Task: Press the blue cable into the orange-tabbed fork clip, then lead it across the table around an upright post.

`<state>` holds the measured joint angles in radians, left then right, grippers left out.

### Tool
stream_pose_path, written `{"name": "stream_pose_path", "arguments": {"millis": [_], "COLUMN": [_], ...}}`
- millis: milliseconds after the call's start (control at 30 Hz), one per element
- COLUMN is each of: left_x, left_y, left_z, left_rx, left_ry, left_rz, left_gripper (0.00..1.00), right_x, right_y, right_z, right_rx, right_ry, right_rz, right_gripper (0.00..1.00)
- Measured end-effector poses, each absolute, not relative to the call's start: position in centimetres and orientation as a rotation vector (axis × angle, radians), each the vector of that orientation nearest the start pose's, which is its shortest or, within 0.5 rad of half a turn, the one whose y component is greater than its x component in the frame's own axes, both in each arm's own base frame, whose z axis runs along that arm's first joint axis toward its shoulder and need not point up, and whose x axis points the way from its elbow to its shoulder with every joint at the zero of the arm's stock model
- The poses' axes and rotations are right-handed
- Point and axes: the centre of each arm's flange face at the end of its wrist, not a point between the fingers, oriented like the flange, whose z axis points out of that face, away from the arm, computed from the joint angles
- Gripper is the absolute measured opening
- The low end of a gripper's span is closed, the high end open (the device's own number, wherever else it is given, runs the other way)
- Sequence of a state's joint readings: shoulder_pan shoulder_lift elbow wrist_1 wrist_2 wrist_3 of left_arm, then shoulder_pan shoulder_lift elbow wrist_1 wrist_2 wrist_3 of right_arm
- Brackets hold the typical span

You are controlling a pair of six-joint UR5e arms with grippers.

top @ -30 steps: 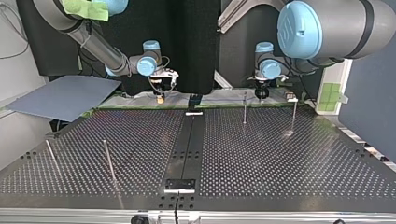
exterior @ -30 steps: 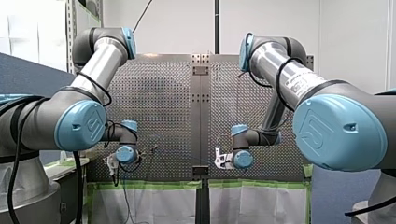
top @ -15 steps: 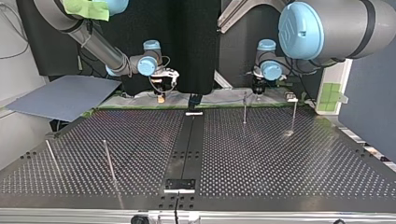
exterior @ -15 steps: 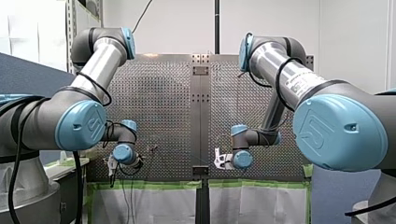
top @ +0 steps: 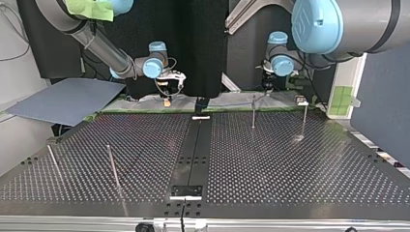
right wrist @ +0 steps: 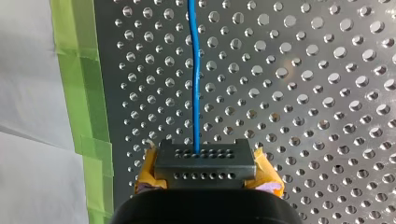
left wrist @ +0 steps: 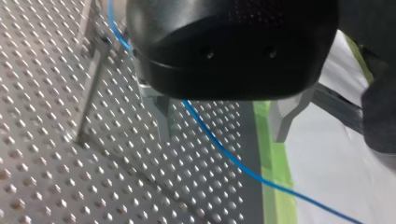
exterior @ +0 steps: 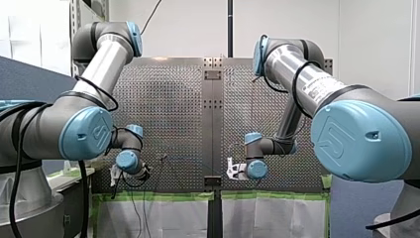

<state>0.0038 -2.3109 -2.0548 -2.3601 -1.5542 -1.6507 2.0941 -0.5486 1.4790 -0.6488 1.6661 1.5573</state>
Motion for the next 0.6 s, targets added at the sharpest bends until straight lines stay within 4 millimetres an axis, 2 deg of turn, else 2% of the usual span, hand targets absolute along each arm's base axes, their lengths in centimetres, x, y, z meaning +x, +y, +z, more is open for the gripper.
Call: {"name": "stream_pose_path", "arguments": {"millis": [167,300,600], "left_x": [45.3,44.8,44.3], "left_y": [-13.9,-14.4,-15.7], "left_z": [-1.1,0.2,0.7], "left_rx": [-0.065,-0.056,0.022], "left_ry": [2.001,1.991,1.993], "left_rz": [-0.088,-0.095,-0.097], "left_gripper": [1.0,1.0,1.0], "right_x": [43.9,43.9,44.0], "right_y": [-51.4,-51.3,-51.3], "right_z": [-5.4,-5.4,-5.4], "right_rx": [1.774,1.774,1.774], "right_ry": [-1.094,-1.094,-1.094], "right_rz": [1.299,1.299,1.299], "right_gripper": [0.0,0.0,0.0]}}
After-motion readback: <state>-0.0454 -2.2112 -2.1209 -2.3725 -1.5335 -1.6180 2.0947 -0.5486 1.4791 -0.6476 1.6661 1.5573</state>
